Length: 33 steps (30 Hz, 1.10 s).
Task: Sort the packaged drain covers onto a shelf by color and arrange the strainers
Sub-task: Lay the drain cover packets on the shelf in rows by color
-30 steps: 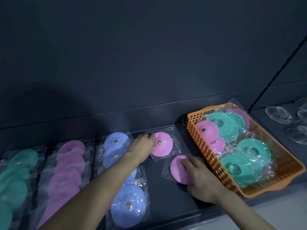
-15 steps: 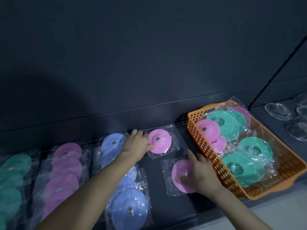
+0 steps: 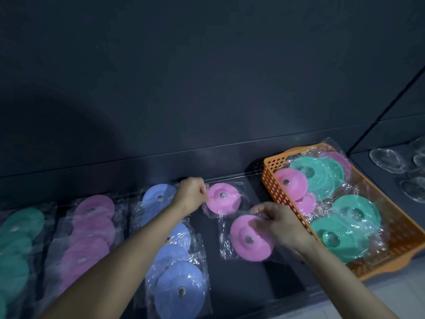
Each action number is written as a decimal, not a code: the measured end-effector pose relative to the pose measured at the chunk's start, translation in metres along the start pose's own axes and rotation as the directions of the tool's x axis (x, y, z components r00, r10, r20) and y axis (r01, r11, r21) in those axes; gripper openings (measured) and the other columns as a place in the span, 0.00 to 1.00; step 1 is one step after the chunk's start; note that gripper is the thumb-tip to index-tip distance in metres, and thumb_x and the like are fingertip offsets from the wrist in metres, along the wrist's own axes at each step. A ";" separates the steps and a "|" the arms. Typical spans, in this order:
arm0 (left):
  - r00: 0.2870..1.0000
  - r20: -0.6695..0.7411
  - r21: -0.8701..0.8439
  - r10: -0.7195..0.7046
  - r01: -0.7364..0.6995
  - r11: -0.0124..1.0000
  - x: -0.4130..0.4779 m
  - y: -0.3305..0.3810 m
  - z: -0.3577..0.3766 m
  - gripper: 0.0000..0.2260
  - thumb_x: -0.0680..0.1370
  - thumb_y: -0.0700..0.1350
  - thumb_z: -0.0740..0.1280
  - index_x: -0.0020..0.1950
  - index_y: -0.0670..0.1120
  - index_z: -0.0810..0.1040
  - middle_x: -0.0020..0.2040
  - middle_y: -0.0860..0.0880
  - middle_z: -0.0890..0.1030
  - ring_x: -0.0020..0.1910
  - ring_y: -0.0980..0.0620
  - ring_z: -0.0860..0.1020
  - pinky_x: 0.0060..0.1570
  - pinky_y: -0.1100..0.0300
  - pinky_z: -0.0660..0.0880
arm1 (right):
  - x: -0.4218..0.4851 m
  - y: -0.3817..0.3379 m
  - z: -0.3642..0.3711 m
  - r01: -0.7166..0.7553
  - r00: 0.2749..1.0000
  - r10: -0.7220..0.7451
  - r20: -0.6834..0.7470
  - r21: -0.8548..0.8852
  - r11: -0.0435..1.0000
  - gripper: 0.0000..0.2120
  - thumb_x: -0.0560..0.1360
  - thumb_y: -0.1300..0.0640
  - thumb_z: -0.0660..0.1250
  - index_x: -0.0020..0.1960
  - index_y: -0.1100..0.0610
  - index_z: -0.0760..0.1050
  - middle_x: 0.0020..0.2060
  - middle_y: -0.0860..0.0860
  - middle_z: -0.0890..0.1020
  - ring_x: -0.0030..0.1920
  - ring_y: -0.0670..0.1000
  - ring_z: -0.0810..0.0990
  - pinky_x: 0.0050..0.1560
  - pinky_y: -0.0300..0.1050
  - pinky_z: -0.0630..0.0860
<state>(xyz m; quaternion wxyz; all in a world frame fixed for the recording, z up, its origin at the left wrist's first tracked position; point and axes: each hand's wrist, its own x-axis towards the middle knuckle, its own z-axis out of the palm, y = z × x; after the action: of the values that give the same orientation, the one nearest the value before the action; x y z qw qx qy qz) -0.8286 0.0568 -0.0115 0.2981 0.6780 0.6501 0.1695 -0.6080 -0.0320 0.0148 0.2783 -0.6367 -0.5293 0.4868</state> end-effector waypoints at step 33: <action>0.969 -0.199 -0.174 -0.147 0.112 0.978 0.005 -0.024 0.010 0.13 0.73 0.30 0.63 0.55 0.40 0.74 0.39 0.48 0.78 0.41 0.47 0.77 0.41 0.58 0.73 | 0.085 -0.024 0.038 -0.057 0.998 0.055 -0.013 -0.146 0.988 0.05 0.75 0.61 0.68 0.43 0.54 0.81 0.41 0.50 0.83 0.37 0.44 0.79 0.34 0.32 0.74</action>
<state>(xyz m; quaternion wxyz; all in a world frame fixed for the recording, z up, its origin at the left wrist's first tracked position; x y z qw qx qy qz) -0.8402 0.0590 -0.0347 0.2919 0.5859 0.7051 0.2726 -0.6556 0.0490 -0.0064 0.2193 -0.6722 -0.5444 0.4513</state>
